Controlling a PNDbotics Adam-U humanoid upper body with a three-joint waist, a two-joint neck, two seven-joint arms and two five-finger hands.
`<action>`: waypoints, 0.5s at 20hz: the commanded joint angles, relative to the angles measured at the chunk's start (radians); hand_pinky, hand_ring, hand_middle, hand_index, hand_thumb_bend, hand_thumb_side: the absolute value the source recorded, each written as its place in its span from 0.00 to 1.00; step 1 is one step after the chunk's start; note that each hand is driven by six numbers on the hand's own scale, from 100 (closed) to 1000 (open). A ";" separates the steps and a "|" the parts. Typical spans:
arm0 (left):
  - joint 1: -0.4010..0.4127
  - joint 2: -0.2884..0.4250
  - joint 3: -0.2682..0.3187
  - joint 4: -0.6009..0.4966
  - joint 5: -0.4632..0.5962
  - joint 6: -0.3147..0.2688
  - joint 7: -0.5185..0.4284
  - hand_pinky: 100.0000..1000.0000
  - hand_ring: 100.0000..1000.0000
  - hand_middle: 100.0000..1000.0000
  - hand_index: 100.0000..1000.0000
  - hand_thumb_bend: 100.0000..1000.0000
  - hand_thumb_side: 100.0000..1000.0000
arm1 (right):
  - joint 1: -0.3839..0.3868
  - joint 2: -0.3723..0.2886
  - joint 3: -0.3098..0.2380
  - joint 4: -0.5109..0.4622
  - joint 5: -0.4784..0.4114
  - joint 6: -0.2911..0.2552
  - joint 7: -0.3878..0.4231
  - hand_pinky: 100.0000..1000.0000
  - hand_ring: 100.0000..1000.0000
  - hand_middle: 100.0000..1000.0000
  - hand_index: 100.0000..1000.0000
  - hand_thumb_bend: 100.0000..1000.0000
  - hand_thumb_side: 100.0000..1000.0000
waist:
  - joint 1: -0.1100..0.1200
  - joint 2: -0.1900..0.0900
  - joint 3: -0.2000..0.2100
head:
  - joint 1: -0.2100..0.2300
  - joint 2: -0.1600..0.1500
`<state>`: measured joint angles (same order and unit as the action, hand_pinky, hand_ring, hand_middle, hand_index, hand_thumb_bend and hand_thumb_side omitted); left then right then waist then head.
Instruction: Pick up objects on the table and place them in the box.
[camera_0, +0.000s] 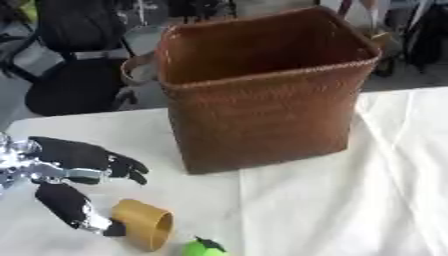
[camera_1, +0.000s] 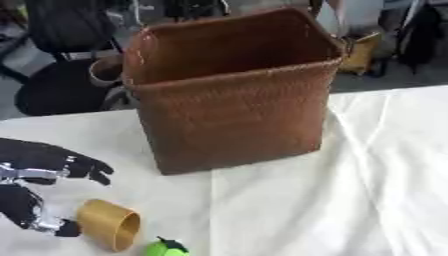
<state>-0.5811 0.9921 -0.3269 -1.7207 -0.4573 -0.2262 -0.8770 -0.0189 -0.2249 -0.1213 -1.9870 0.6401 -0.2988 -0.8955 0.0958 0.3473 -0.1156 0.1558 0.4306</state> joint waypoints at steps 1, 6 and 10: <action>-0.021 0.019 -0.017 0.016 -0.018 -0.048 -0.030 1.00 1.00 1.00 1.00 0.63 0.85 | -0.008 -0.023 0.003 -0.013 -0.007 -0.011 -0.012 0.64 0.48 0.54 0.55 0.00 1.00 | -0.003 -0.016 0.002 | 0.005 0.012; -0.027 0.019 -0.045 0.049 -0.067 -0.074 -0.030 1.00 1.00 1.00 1.00 0.65 0.78 | -0.011 -0.025 0.004 -0.013 -0.009 -0.013 -0.012 0.64 0.48 0.54 0.55 0.00 1.00 | -0.001 -0.014 0.000 | 0.008 0.010; -0.040 0.009 -0.066 0.081 -0.115 -0.102 -0.030 1.00 1.00 1.00 1.00 0.66 0.79 | -0.013 -0.024 0.006 -0.013 -0.009 -0.013 -0.012 0.64 0.47 0.54 0.55 0.00 1.00 | 0.000 -0.012 -0.001 | 0.009 0.007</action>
<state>-0.6060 0.9817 -0.3967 -1.6441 -0.5563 -0.2566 -0.8467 -0.0263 -0.2254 -0.1162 -1.9870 0.6354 -0.2990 -0.8953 0.0976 0.3492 -0.1166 0.1612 0.4307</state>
